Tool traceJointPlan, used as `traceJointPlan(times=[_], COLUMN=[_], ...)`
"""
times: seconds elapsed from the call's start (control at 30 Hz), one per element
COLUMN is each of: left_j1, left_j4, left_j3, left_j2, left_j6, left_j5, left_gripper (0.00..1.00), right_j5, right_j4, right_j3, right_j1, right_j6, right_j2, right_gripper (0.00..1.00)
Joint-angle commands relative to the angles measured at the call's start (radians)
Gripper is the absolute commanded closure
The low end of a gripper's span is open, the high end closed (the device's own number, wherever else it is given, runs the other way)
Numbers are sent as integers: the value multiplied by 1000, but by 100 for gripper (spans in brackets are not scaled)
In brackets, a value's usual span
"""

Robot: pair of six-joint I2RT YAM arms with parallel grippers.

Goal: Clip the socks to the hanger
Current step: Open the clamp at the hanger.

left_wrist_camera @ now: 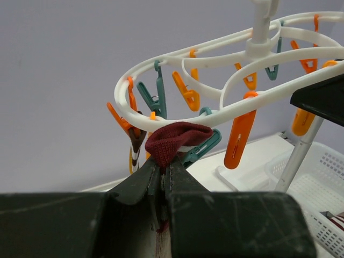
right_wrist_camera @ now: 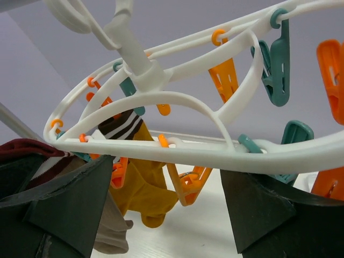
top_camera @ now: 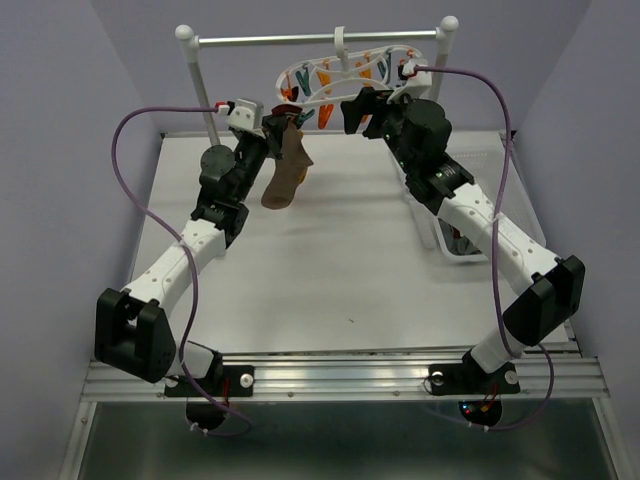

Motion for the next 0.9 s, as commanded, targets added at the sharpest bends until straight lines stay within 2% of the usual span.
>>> traceJointPlan(times=[0.0, 0.3, 0.53, 0.87], left_j1=[2, 7, 9, 9], left_j4=[73, 68, 67, 67], left_j3=[17, 31, 34, 38], left_j2=[13, 22, 24, 22], left_j6=[18, 49, 51, 52], left_j5=[-28, -43, -59, -66], left_gripper=[100, 100, 100, 100], right_j5=[-87, -122, -263, -257], right_j4=[60, 71, 114, 160], right_j3=[16, -28, -53, -42], right_j1=[-31, -60, -60, -69], right_j6=[-14, -45, -122, -122], right_j2=[-17, -53, -60, -44], right_gripper=[15, 14, 14, 15])
